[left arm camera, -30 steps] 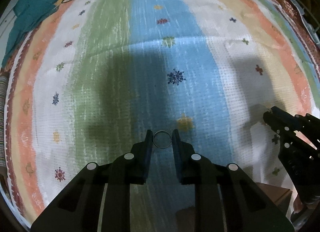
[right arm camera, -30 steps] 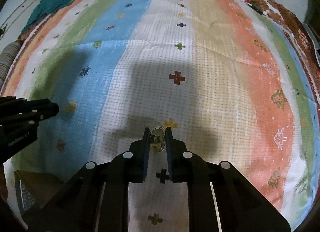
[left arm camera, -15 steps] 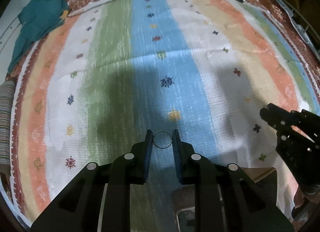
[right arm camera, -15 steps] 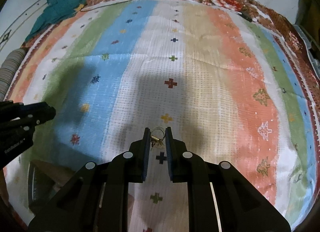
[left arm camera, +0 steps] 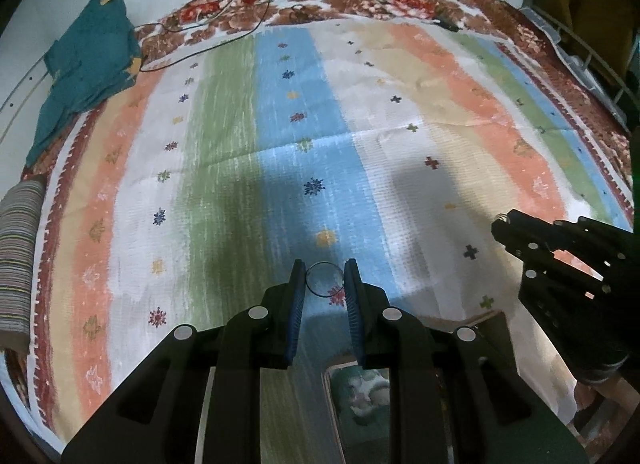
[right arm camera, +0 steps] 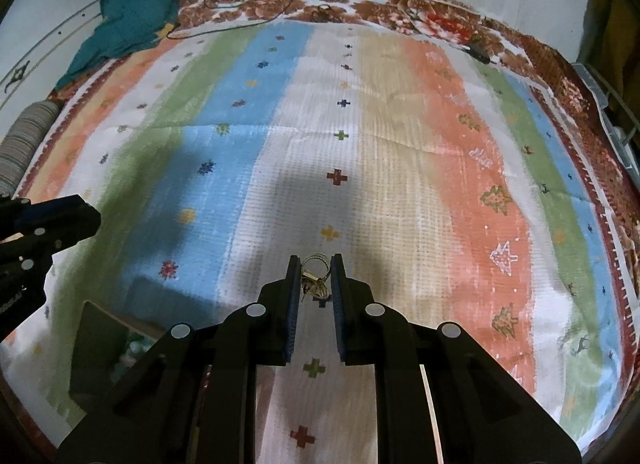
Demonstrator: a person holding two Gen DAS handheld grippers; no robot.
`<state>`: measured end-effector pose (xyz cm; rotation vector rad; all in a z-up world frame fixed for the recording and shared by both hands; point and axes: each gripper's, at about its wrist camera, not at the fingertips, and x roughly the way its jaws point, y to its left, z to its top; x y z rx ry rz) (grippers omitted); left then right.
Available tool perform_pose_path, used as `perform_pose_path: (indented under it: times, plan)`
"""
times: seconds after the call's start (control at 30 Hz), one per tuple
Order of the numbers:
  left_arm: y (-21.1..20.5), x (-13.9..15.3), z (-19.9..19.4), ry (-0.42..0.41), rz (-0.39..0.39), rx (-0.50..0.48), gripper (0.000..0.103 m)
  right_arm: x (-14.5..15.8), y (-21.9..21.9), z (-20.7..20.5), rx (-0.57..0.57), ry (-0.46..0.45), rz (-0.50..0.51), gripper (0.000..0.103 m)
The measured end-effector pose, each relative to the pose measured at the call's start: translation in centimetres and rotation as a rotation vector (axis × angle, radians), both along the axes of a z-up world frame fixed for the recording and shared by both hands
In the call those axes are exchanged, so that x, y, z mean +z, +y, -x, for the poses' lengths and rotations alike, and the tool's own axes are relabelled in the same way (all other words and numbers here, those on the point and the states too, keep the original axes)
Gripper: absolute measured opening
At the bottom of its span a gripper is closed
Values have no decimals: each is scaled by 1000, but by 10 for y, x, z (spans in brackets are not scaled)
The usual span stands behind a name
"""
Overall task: Organize jewelry
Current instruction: 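Lift both rings and carry them over the silver tin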
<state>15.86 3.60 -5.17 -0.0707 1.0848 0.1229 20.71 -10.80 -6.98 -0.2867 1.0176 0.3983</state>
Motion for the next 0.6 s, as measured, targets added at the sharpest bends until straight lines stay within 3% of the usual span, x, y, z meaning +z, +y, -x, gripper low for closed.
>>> perform_pose_path:
  times: [0.6]
  plan:
    - [-22, 32, 50, -91, 46, -49, 19, 27, -1, 54, 72, -38, -52, 16]
